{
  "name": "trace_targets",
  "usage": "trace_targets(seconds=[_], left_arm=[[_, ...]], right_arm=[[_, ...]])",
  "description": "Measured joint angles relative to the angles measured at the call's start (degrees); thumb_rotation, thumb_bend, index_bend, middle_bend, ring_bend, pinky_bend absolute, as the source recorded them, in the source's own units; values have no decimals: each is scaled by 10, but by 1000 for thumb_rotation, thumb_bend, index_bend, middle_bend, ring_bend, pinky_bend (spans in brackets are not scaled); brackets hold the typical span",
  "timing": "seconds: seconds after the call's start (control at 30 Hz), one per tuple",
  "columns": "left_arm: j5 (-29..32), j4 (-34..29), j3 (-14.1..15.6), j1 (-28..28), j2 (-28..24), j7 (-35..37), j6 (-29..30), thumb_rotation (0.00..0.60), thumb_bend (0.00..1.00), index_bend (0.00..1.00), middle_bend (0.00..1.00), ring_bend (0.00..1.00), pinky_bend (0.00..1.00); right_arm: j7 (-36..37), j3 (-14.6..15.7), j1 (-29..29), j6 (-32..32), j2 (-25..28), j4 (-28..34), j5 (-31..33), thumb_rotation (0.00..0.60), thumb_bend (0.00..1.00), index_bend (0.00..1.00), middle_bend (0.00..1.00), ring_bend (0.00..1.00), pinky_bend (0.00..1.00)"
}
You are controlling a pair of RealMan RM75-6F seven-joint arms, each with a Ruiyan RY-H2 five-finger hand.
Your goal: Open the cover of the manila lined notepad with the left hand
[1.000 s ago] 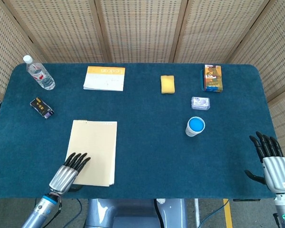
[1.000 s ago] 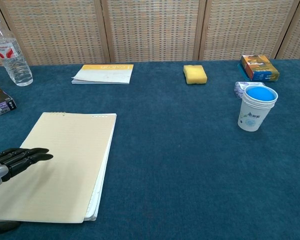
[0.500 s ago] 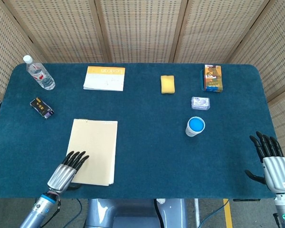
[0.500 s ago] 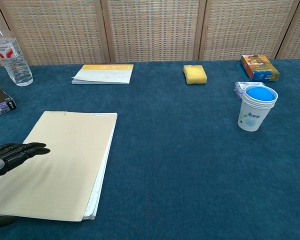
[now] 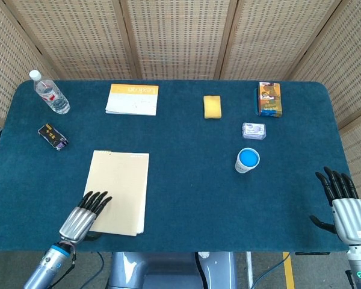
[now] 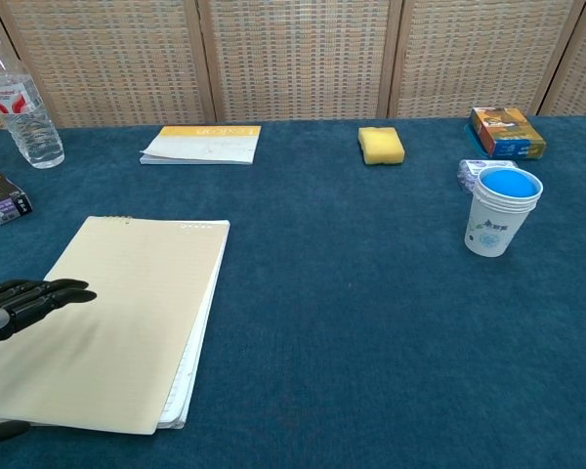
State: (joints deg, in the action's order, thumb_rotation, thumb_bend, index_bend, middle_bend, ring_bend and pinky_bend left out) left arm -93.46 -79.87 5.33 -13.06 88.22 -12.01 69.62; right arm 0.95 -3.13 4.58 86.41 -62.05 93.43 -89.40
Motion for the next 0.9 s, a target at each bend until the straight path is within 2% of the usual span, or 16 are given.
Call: trace_targets(seconds=[0.27, 0.5, 0.73, 0.9], left_arm=[[10, -3, -7, -6, 2, -5, -2, 600, 242, 0, 0, 0, 0], [16, 3, -13, -12, 6, -7, -4, 600, 372, 0, 0, 0, 0], [20, -1, -21, -19, 5, -6, -4, 600, 372, 0, 0, 0, 0], [25, -17, -36, -31, -3, -14, -6, 600, 372, 0, 0, 0, 0]], right_arm=[[4, 0, 0, -1, 1, 0, 1, 600, 0, 25, 0, 0, 0], [8, -1, 1, -1, 1, 0, 1, 600, 0, 24, 0, 0, 0], [8, 0, 1, -1, 1, -1, 0, 600, 0, 25, 0, 0, 0], [7, 0, 1, -2, 0, -1, 0, 600, 0, 25, 0, 0, 0]])
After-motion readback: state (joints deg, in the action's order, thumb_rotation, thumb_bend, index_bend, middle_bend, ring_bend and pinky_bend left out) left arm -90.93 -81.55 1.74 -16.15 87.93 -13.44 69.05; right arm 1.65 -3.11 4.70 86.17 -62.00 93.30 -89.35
